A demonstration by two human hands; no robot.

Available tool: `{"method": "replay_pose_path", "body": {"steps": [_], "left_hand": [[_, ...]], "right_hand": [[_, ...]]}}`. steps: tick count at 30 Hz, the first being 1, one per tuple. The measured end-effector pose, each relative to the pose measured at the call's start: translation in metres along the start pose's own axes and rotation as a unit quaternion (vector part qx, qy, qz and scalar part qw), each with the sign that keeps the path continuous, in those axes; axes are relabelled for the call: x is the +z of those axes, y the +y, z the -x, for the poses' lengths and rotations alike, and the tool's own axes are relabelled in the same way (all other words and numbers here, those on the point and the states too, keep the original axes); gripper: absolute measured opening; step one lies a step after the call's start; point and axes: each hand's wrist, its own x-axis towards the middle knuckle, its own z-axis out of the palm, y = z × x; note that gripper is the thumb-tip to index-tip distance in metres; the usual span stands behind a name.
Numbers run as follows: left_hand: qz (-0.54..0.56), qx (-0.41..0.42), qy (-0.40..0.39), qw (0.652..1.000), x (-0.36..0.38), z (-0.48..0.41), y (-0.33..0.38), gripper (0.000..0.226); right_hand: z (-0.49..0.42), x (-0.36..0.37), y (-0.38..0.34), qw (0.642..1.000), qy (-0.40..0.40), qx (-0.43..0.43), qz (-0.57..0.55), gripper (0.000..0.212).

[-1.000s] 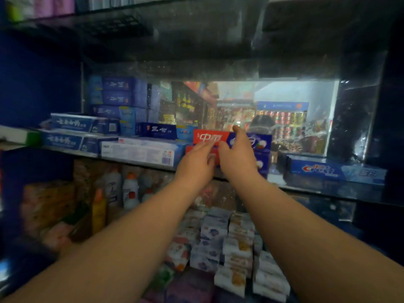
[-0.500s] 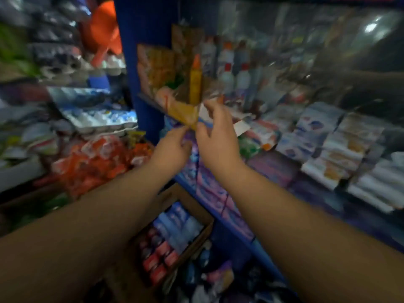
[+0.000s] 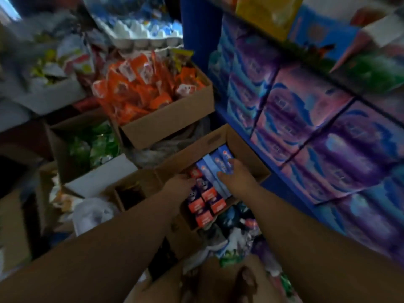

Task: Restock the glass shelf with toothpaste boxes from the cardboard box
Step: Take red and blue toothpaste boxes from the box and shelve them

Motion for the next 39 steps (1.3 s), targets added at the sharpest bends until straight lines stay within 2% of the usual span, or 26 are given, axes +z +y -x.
{"method": "replay_pose_path", "body": {"steps": [2, 4, 5, 7, 10, 12, 16, 20, 24, 28, 35, 39], "left_hand": [[0.082, -0.073, -0.01, 0.994, 0.011, -0.018, -0.02, 0.021], [0.178, -0.13, -0.008, 0.975, 0.021, -0.03, -0.035, 0.01], [0.205, -0.152, -0.008, 0.967, 0.025, -0.038, -0.041, 0.016], [0.226, -0.193, -0.008, 0.955, 0.031, -0.05, -0.049, 0.029], [0.267, -0.248, -0.032, 0.931, 0.034, -0.071, -0.056, 0.026], [0.289, -0.276, -0.045, 0.916, 0.037, -0.081, -0.061, 0.031], [0.33, -0.329, -0.054, 0.883, 0.041, -0.106, -0.077, 0.031], [0.352, -0.355, -0.062, 0.864, 0.047, -0.12, -0.088, 0.036], [0.318, -0.364, -0.04, 0.875, 0.05, -0.12, -0.085, 0.038], [0.34, -0.369, -0.053, 0.864, 0.043, -0.12, -0.079, 0.041], [0.334, -0.337, -0.092, 0.876, 0.031, -0.091, -0.067, 0.036], [0.297, -0.296, -0.152, 0.895, 0.024, -0.07, -0.052, 0.028]], "right_hand": [[-0.019, 0.014, 0.015, 0.997, -0.046, 0.061, 0.013, 0.064], [-0.04, 0.025, 0.028, 0.991, -0.076, 0.106, 0.025, 0.07], [-0.051, 0.031, 0.033, 0.988, -0.091, 0.124, 0.024, 0.072], [-0.069, 0.041, 0.042, 0.982, -0.112, 0.15, 0.031, 0.073], [-0.093, 0.055, 0.051, 0.973, -0.138, 0.179, 0.046, 0.082], [-0.107, 0.064, 0.054, 0.964, -0.158, 0.212, 0.026, 0.09], [-0.121, 0.075, 0.057, 0.936, -0.212, 0.276, -0.055, 0.082], [-0.128, 0.082, 0.057, 0.926, -0.224, 0.29, -0.086, 0.069], [-0.125, 0.078, 0.053, 0.925, -0.219, 0.298, -0.084, 0.052], [-0.116, 0.07, 0.043, 0.919, -0.212, 0.304, -0.132, 0.039], [-0.085, 0.056, 0.033, 0.925, -0.19, 0.299, -0.136, 0.028], [-0.059, 0.041, 0.023, 0.923, -0.174, 0.302, -0.16, 0.033]]}}
